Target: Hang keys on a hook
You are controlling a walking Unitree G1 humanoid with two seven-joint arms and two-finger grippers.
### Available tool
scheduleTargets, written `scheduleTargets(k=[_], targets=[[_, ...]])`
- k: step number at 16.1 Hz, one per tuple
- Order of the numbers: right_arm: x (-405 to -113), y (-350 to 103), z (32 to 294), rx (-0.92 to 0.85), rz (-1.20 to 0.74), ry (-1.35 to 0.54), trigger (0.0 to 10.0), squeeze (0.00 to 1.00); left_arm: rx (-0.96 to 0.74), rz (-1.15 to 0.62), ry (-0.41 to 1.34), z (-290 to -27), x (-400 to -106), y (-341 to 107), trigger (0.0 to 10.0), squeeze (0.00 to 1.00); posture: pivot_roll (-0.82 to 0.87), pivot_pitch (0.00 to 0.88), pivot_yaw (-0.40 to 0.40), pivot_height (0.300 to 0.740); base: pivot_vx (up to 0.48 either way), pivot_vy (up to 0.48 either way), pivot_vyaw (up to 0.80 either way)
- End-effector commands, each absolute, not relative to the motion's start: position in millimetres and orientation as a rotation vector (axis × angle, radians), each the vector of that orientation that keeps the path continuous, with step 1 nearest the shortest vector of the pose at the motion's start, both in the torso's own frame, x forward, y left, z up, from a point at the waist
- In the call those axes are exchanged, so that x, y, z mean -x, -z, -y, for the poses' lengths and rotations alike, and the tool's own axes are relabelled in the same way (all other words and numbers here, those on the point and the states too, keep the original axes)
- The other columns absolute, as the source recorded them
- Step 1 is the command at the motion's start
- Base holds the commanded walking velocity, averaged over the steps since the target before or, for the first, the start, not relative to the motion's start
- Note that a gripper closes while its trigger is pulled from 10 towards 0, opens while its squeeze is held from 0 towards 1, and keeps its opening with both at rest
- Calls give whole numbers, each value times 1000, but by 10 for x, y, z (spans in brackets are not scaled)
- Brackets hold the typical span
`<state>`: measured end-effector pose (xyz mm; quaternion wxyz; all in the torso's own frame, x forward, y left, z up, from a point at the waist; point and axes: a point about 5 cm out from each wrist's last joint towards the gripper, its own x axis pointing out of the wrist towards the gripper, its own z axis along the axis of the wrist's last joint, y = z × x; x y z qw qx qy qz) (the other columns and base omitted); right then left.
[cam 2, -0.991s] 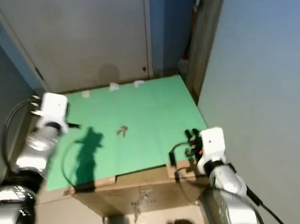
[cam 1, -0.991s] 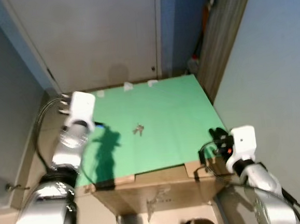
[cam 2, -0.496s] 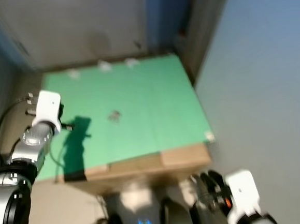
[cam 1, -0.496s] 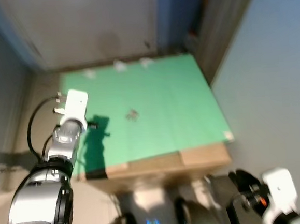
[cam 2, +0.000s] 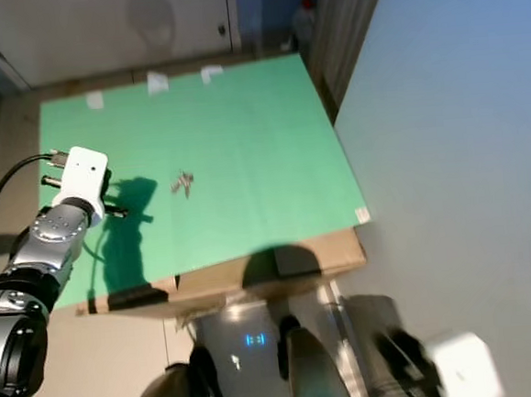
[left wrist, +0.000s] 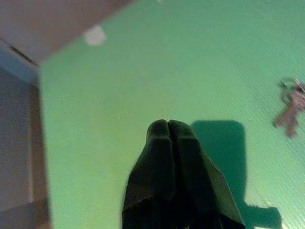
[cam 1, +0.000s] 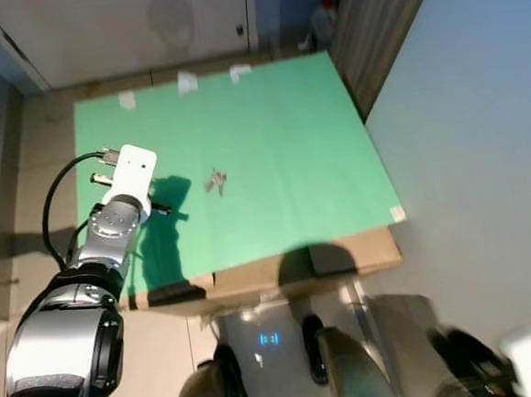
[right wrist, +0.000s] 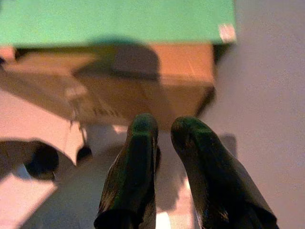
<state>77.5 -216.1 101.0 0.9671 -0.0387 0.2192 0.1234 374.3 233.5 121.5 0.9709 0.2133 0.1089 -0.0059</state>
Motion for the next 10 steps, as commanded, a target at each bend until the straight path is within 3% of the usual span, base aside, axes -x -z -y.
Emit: scheduleTargets(k=[1, 5, 8, 10], targets=[[-640, -1094, 2237, 90, -479, -233, 10000, 0, -441, -262, 51, -2295, -3715, -1123, 10000, 0, -626, 476, -42, 740, 0, 0, 0], [-463, -1140, 2184, 75, -522, -258, 10000, 0, -432, -287, 65, -2234, -3674, -1014, 10000, 0, -631, 503, -52, 740, 0, 0, 0], [-761, -1077, 2057, 30, -439, -263, 10000, 0, -310, -238, 68, -2069, -3612, -889, 10000, 0, -569, 459, -24, 740, 0, 0, -598], [-853, -1089, 2054, 26, -413, -272, 10000, 0, -363, -207, 108, -2018, -3604, -891, 10000, 0, -560, 453, -24, 740, 0, 0, -563]])
